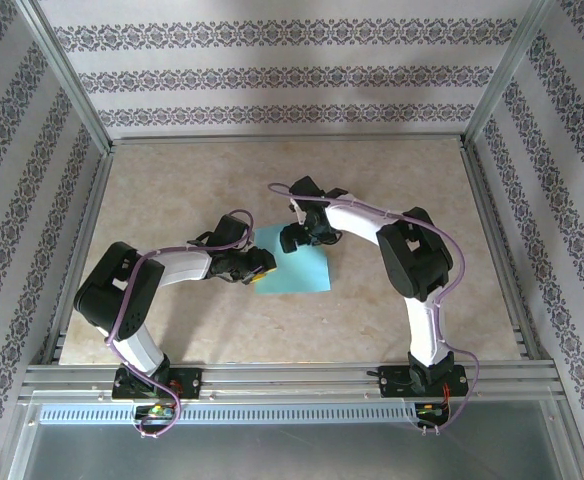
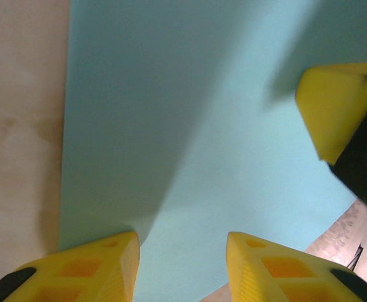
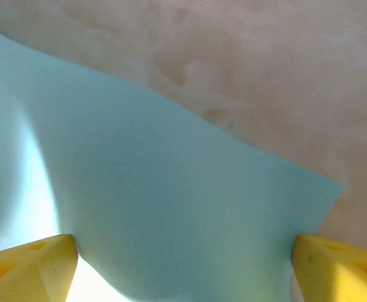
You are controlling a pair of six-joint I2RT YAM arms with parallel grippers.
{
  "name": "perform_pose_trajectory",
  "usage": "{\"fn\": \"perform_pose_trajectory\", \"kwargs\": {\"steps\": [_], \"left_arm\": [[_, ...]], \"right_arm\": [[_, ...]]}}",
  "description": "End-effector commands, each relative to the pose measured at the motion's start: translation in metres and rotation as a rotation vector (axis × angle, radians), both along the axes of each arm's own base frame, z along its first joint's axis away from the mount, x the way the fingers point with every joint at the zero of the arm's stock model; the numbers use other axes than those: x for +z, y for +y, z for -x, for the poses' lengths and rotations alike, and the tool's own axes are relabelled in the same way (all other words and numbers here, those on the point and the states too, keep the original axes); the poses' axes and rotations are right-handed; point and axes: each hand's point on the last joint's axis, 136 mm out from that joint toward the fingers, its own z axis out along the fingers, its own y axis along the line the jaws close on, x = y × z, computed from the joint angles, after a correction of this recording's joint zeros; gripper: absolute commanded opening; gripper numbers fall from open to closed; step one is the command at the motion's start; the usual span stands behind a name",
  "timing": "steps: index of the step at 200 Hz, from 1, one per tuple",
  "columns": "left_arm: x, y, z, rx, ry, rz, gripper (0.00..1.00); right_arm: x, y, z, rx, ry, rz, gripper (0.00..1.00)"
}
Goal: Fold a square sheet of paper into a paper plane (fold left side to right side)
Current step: Pick up the square sheet of paper from the center of the table.
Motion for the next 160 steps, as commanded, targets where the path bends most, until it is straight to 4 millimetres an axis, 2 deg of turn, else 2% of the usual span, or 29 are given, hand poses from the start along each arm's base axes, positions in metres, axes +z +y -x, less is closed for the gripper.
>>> {"fn": "perform_pose_trajectory", "kwargs": {"steps": [1,33,107,136,160], "left_arm": [[-0.015,0.005,0.007,0.015,0.040,-0.029,0.42],[-0.011,0.003,0.004,0.018,0.023,-0.018,0.42],[0.000,0.003,0.001,0.024,-0.005,-0.003,0.42],[0.016,0.002,-0.005,0.024,-0.049,0.011,0.43],[0.033,0.010,-0.010,0.029,-0.098,-0.010,0.47]], "right_arm": [[0.002,0.004,0.023,0.035,0.048,0.015,0.86],[0.005,0.012,0.034,0.055,0.058,0.014,0.79],[-0.002,0.021,0.047,0.070,0.117,-0.015,0.60],[0.003,0.024,0.050,0.072,0.139,-0.057,0.46],[0.015,0.026,0.050,0.063,0.143,-0.130,0.37]]}}
